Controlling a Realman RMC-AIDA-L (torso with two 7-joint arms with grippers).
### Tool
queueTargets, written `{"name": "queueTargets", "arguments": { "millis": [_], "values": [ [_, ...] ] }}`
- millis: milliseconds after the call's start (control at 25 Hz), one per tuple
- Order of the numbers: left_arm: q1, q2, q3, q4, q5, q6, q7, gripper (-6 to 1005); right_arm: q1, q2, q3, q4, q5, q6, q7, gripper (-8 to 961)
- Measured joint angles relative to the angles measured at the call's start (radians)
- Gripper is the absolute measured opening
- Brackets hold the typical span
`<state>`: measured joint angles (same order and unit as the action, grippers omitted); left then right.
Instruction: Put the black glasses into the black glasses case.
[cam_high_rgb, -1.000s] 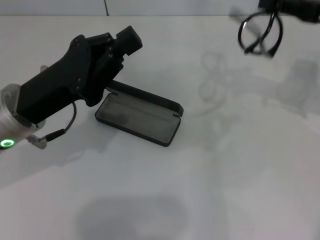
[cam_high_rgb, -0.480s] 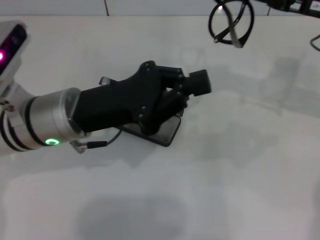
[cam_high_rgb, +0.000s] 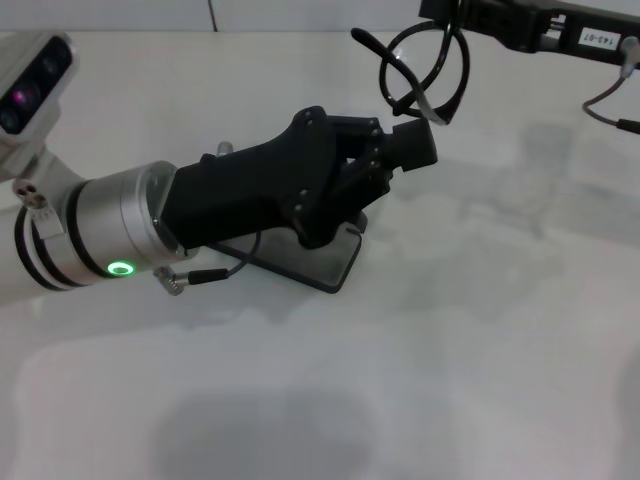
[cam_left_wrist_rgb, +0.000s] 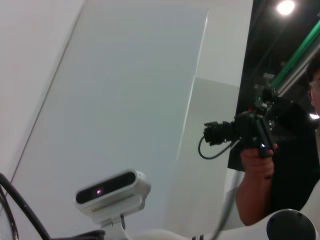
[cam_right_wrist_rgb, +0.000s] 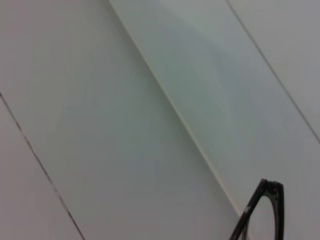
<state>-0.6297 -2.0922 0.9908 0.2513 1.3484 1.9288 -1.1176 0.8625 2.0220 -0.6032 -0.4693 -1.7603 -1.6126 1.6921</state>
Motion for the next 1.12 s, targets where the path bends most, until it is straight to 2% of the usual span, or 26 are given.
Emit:
{"name": "queueTargets", "arguments": {
  "millis": [560,1120],
  "values": [
    [-0.028,-0.003,-0.004,-0.009,-0.006,-0.03,-0.01,1,0.012,0.006,-0.192,0.043,0.161,0.029,-0.067,110],
    [-0.041,-0.003,-0.002,-0.009,-0.018,-0.054,-0.01,1,0.006,0.006,-0.212,0.043,0.174,-0.05,-0.181,110]
  ]
}}
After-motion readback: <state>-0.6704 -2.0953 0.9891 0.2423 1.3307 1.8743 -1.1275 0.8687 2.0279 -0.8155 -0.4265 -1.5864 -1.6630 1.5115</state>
